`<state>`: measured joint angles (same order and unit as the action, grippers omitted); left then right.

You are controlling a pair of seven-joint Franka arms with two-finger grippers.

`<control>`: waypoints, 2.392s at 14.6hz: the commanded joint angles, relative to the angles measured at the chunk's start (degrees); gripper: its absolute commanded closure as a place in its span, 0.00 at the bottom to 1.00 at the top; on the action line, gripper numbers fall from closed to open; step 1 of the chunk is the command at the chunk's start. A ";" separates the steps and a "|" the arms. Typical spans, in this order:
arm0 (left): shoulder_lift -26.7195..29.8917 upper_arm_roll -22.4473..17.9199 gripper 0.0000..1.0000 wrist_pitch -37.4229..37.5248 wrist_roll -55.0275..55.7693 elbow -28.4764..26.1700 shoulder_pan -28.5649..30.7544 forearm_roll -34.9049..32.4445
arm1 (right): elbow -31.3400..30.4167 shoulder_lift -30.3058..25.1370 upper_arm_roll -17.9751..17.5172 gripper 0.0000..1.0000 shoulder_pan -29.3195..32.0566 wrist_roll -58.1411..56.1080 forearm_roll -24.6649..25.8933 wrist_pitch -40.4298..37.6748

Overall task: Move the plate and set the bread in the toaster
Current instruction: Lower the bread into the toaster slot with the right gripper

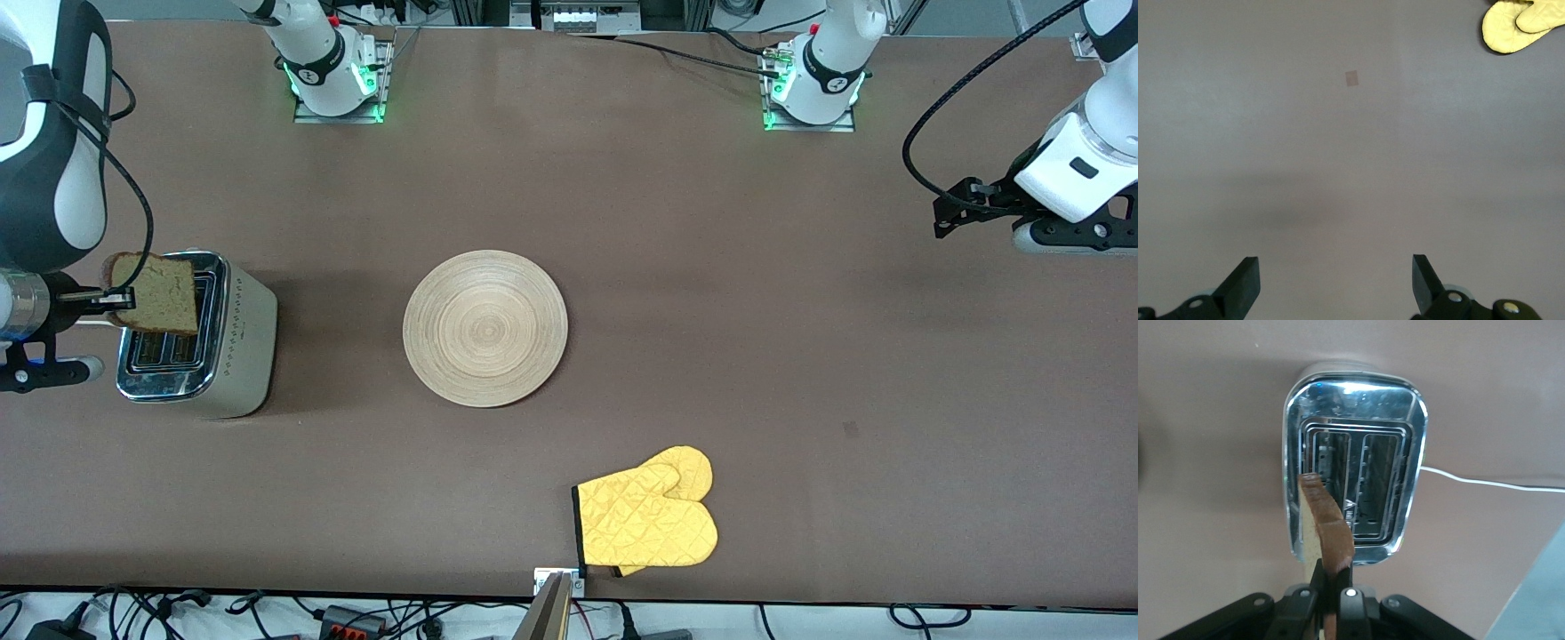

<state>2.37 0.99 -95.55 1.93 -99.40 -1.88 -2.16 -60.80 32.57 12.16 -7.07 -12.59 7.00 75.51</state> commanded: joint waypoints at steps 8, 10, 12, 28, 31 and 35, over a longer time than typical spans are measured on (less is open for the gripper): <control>0.00 0.16 0.00 0.89 0.45 0.61 0.21 0.57 | 1.83 4.87 -0.47 1.00 -0.22 -3.14 3.28 1.83; 0.00 0.16 0.00 0.89 0.36 0.61 0.21 0.49 | 1.83 5.75 -0.47 1.00 -0.13 -3.05 3.19 2.01; 0.00 0.16 0.00 0.89 0.36 0.61 0.21 0.57 | 1.74 5.93 -0.47 1.00 -0.22 -2.70 3.19 4.11; 0.00 0.16 0.00 0.89 0.27 0.61 0.39 0.49 | 1.74 3.32 -0.47 0.00 -0.04 -2.61 -7.08 5.26; 0.00 0.16 0.00 0.89 0.27 0.61 0.39 0.49 | 1.92 2.42 -0.21 0.00 -0.84 -2.61 -7.09 3.69; 0.00 0.16 0.00 0.89 0.27 0.61 0.39 0.40 | 3.14 0.48 -0.47 0.00 -0.57 -3.14 -12.27 7.09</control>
<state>2.37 0.97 -95.55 1.93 -99.40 -1.77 -2.16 -58.49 33.83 11.92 -7.85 -14.57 -3.20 81.13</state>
